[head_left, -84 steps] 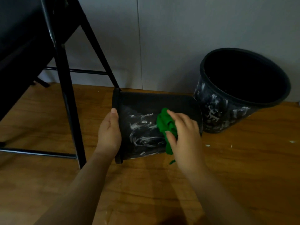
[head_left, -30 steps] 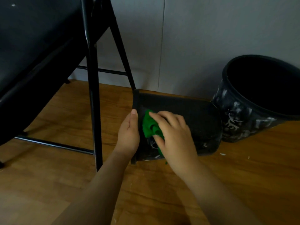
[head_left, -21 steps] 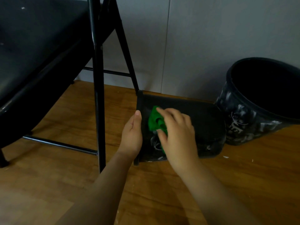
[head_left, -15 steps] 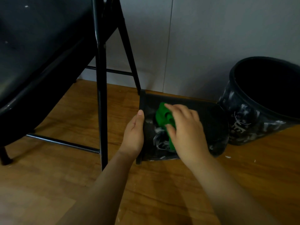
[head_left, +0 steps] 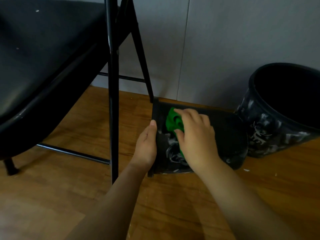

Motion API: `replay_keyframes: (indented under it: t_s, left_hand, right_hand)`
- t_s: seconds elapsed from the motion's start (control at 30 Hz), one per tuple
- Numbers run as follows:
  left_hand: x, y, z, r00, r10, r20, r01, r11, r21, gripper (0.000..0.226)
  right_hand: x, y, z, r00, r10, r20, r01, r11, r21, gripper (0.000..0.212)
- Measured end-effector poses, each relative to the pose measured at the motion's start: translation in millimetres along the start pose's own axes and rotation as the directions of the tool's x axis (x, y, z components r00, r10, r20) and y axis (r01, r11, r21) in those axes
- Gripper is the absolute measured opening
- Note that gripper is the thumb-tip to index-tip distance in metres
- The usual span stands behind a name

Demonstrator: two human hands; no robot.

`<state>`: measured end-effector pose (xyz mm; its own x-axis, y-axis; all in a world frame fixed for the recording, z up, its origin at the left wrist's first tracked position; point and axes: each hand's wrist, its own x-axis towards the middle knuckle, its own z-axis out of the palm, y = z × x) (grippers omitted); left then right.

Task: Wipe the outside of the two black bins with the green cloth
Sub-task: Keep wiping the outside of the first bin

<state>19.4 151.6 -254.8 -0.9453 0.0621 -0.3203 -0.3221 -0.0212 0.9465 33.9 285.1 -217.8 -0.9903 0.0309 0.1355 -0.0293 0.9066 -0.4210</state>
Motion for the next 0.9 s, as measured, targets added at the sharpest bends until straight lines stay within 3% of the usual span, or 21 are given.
replay_keyframes:
  t_s: [0.17, 0.37, 0.57, 0.9]
  left_hand:
    - [-1, -1, -1, 0.999, 0.047, 0.015, -0.047, 0.999, -0.016, 0.055]
    - [3, 3, -1, 1.000, -0.007, 0.028, 0.007, 1.000, -0.015, 0.050]
    - [4, 0, -3, 0.997, 0.058, 0.056, -0.059, 0.998, 0.021, 0.062]
    - [-12, -14, 0, 0.989, 0.147, -0.015, -0.145, 0.987, 0.075, 0.041]
  right_hand:
    - [-26, 2, 1, 0.976, -0.178, 0.128, 0.174, 0.984, 0.041, 0.061]
    - [-20, 8, 6, 0.994, 0.076, -0.078, -0.075, 0.997, 0.019, 0.061]
    - [-41, 2, 17, 0.990, -0.142, 0.022, 0.142, 0.990, 0.024, 0.065]
    - [-27, 3, 16, 0.993, 0.045, -0.111, -0.043, 0.999, 0.021, 0.061]
